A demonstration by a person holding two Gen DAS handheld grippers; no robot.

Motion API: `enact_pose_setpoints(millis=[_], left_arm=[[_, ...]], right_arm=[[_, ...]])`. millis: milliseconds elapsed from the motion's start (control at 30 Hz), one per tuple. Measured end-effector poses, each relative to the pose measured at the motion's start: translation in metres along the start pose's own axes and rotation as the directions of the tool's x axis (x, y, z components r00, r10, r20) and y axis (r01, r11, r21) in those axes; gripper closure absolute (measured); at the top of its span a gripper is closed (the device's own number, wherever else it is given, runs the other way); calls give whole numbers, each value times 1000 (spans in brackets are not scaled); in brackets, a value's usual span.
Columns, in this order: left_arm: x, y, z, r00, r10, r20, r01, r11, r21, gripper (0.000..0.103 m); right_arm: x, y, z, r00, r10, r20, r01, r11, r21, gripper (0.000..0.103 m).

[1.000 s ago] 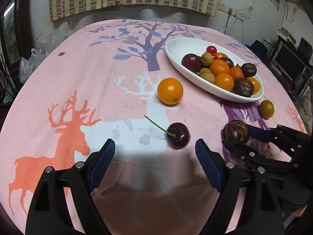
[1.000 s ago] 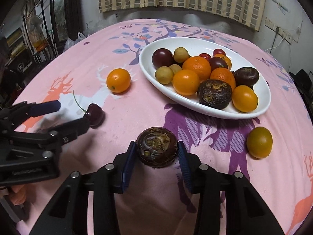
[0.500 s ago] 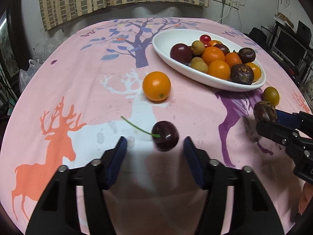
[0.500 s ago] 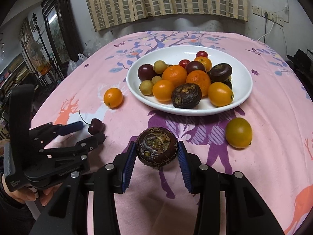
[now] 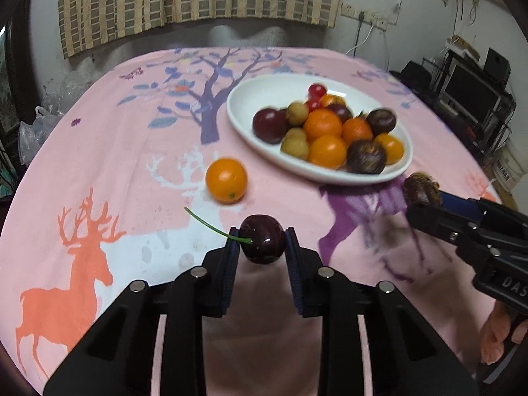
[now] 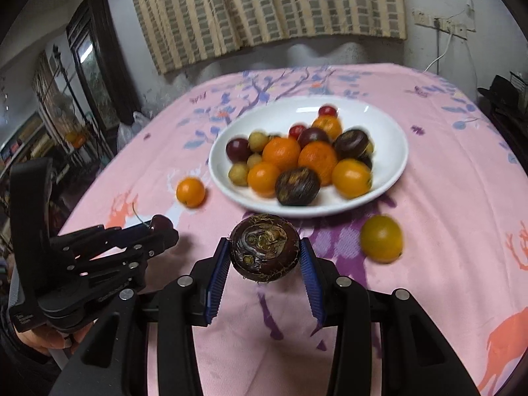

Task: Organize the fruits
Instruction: 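Move both fruits over the white plate and open both tools, then grasp a yellow tomato with the right tool while the left tool grasps an orange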

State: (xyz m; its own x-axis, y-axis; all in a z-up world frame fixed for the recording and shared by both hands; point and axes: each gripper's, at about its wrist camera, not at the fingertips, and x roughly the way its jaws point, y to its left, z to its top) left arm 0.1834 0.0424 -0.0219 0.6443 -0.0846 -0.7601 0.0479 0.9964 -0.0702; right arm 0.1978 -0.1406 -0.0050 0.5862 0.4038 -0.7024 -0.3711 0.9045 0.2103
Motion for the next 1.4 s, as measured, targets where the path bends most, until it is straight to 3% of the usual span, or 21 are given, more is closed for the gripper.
enact_pose_setpoints(millis=[267,600,633,667,733,933,1100,1400], left_arm=[[7,-15,69,996,-60,72,62,998,-19,76],[67,-19,121,1000,1,28,1,997,-71,76],[67,-20,123,999,5,39,-3,997,-74,70],[66,-21,124,998,12,58,-8,997,-71,55],[61,-24,124,994,44,95,-39,998,-57,39],[43,-21,115,991,60,122,-54,997,-51,38],[21,-12,93,988,68,140,-60,997,-55,31],[2,5,33,992,74,100,-67,995,-74,26]], right_arm=[[4,-14,41,995,-68,76,71,997,-29,60],[58,-30,82,993,-107,45,109,993,-44,59],[62,-34,84,993,-106,45,107,994,-27,59],[63,-36,85,994,-101,50,102,995,-14,58],[62,-40,85,994,-87,64,87,996,11,54],[40,-51,74,991,-93,99,89,995,41,48],[18,-64,60,990,-102,94,96,993,64,46],[2,-66,21,985,-174,20,173,985,23,45]])
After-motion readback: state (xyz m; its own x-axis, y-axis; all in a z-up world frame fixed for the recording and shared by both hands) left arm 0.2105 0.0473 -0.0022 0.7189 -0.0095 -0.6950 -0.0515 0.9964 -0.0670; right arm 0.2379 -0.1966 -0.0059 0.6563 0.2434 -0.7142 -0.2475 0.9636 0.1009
